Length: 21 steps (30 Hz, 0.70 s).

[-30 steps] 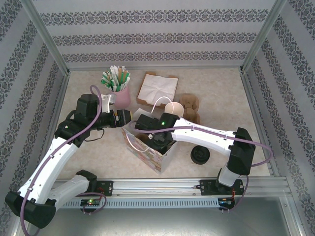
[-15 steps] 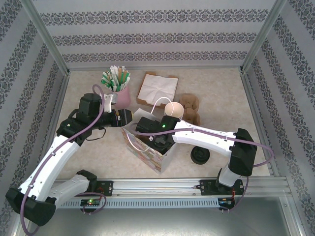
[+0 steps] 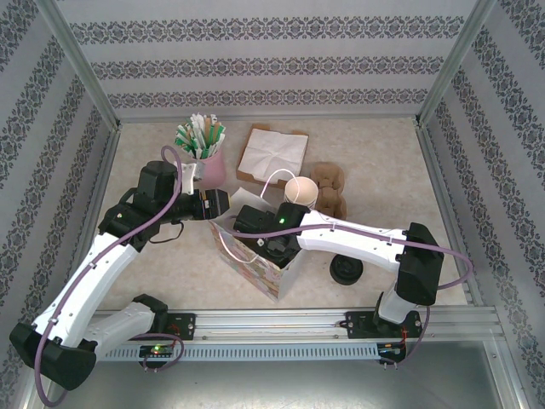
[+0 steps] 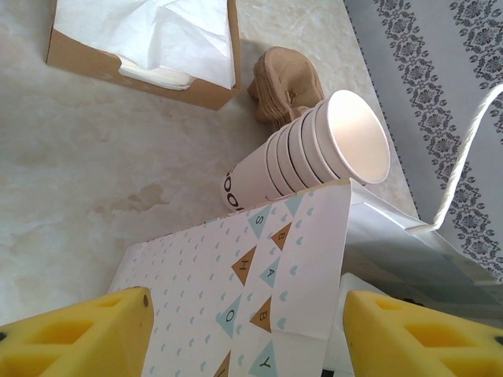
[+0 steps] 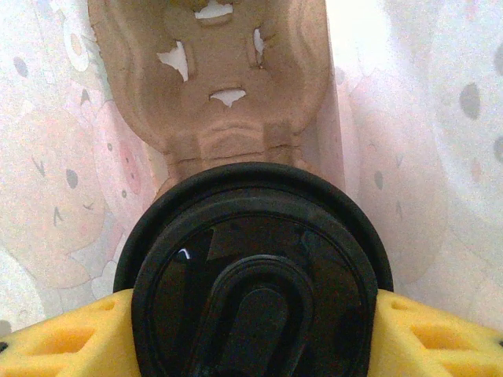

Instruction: Pack the takeout coffee

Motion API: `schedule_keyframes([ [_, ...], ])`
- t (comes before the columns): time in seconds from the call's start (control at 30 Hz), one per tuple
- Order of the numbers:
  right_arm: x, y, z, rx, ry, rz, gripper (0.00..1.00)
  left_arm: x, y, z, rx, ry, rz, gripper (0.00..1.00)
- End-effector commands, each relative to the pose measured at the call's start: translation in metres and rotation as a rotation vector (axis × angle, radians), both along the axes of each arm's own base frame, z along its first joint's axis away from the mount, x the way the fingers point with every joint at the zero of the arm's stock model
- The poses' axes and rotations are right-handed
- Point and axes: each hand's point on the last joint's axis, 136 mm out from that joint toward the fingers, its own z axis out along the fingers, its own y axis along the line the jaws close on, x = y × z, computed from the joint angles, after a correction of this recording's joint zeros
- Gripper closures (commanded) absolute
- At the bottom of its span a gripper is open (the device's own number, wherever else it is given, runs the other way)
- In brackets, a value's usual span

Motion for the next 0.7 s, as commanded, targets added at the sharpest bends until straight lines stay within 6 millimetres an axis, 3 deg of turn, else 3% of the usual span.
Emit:
schedule_keyframes([
  [0.0,-0.015,-0.033,-0.032,-0.184,0.085,-0.011,0.44,-0.003,-0.001,0.009,0.017,-0.028,-0.017,0.34],
  [0.33,0.0,-0.024,0.003,-0.121,0.001,-0.029,0.24,-0.004,0.0,0.01,0.027,-0.03,-0.01,0.34],
  [0.67,0.007,-0.017,0.034,-0.053,-0.049,-0.039,0.14,-0.002,0.0,0.01,0.03,-0.03,-0.006,0.34],
])
